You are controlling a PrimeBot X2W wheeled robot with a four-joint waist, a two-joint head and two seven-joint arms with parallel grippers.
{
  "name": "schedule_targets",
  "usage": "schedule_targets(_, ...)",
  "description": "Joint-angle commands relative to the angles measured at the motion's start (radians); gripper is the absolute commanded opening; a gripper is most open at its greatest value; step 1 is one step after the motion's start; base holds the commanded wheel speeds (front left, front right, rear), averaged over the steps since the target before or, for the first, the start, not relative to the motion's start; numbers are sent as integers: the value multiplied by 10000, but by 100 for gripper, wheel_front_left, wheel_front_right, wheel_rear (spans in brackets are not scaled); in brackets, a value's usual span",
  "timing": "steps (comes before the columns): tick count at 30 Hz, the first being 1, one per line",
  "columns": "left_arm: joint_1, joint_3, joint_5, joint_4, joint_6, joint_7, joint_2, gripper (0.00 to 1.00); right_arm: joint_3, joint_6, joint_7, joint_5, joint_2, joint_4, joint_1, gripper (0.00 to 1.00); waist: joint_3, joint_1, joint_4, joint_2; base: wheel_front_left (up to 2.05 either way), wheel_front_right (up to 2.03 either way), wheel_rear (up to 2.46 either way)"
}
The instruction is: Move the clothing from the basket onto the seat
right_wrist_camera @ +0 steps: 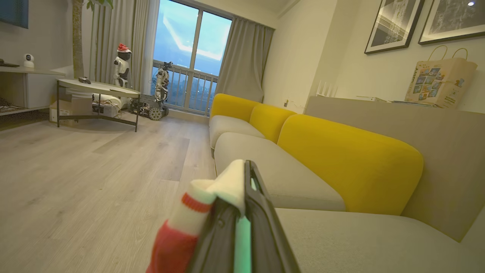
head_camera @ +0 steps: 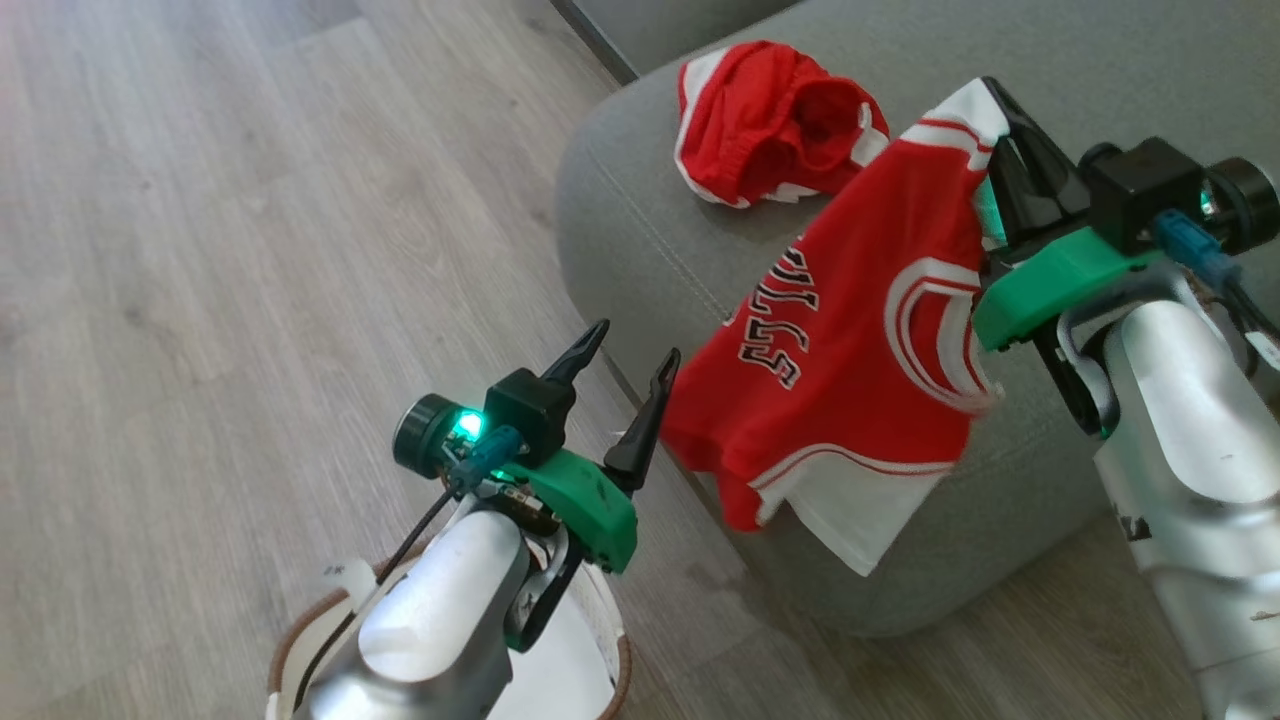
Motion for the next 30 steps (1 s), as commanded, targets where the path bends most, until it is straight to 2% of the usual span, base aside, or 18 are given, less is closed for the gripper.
schedule_targets(1,-508,381,102,-251,-58,-122,86,100,132,-4,84,90,-40,-452,-515,0,164,0,-126,0,0,0,0)
schedule_targets(8,-468,488,225,-277,-125,-122,28,100,853,-4,577,686,-184,-483,-976,0,269,0,-129,0,0,0,0)
schedule_targets(13,-167,668,295,-558,1,-122,16,100,1629,-4,889,1233,-437,102,-2131,0,324,0,74,0,0,0,0)
schedule_targets(17,-65,601,438,-848,-68,-122,13,100,1777,-4,1084,1430,-983,689,-3524,0,657,0,654,0,0,0,0)
schedule_targets(24,-458,468,723,-1536,-196,-122,22,100,1518,-4,1416,1372,-2344,1531,-6084,0,1886,0,1928,0,0,0,0)
schedule_targets(30,-920,448,894,-2098,-194,-7,208,100,922,-4,1866,966,-3537,2016,-8274,0,3115,0,2799,0,0,0,0)
